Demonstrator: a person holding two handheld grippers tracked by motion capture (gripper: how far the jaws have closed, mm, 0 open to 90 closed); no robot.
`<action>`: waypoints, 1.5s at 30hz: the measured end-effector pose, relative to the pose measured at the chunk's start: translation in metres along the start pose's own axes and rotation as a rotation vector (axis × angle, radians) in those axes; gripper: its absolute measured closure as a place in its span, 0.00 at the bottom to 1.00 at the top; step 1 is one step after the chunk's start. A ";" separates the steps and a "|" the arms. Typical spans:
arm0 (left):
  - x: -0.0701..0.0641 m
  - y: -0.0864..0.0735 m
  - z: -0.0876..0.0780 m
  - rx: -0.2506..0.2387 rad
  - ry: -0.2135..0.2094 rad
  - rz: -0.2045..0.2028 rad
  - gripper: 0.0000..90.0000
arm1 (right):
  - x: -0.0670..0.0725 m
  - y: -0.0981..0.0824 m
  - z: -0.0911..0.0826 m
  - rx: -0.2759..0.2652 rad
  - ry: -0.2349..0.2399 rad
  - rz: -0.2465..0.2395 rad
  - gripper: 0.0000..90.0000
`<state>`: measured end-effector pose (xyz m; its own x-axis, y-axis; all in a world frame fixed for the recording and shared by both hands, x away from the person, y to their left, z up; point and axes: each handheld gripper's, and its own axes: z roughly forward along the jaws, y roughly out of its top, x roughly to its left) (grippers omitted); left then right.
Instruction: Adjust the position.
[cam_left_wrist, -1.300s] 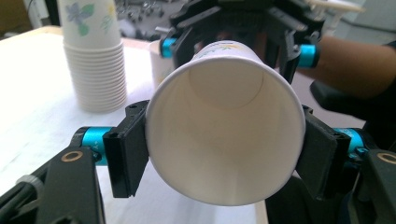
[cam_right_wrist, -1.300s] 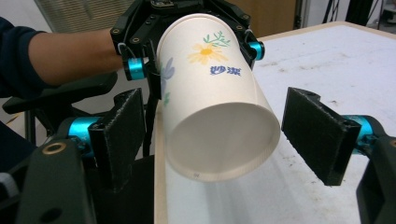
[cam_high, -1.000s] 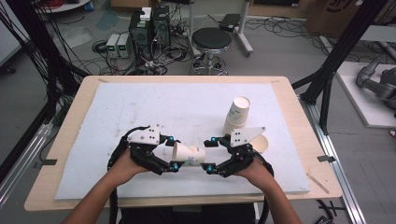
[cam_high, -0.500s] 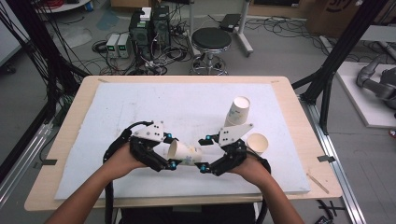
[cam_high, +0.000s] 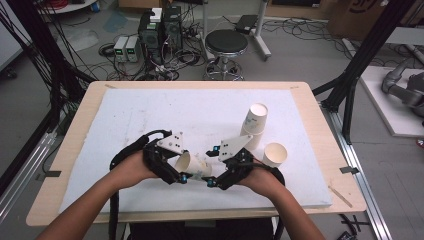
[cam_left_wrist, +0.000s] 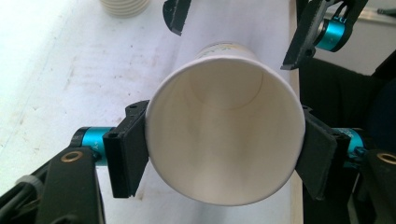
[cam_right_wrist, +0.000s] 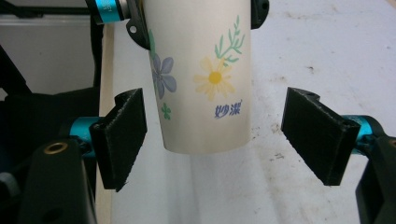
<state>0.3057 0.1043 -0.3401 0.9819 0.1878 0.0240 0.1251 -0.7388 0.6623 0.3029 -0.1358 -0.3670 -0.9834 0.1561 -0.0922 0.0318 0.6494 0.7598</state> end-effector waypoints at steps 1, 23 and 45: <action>0.000 0.001 0.000 0.008 0.001 0.001 0.31 | 0.000 0.001 0.001 0.008 0.001 -0.004 0.26; 0.000 0.011 0.009 0.104 0.004 0.017 0.31 | 0.001 0.011 0.026 0.123 0.028 -0.066 0.38; 0.003 -0.007 -0.013 -0.157 0.026 -0.033 0.21 | -0.005 -0.005 0.021 0.088 0.019 0.015 0.44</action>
<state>0.3060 0.1179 -0.3349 0.9734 0.2282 0.0179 0.1316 -0.6221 0.7718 0.3117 -0.1238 -0.3840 -0.9860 0.1522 -0.0685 0.0608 0.7100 0.7016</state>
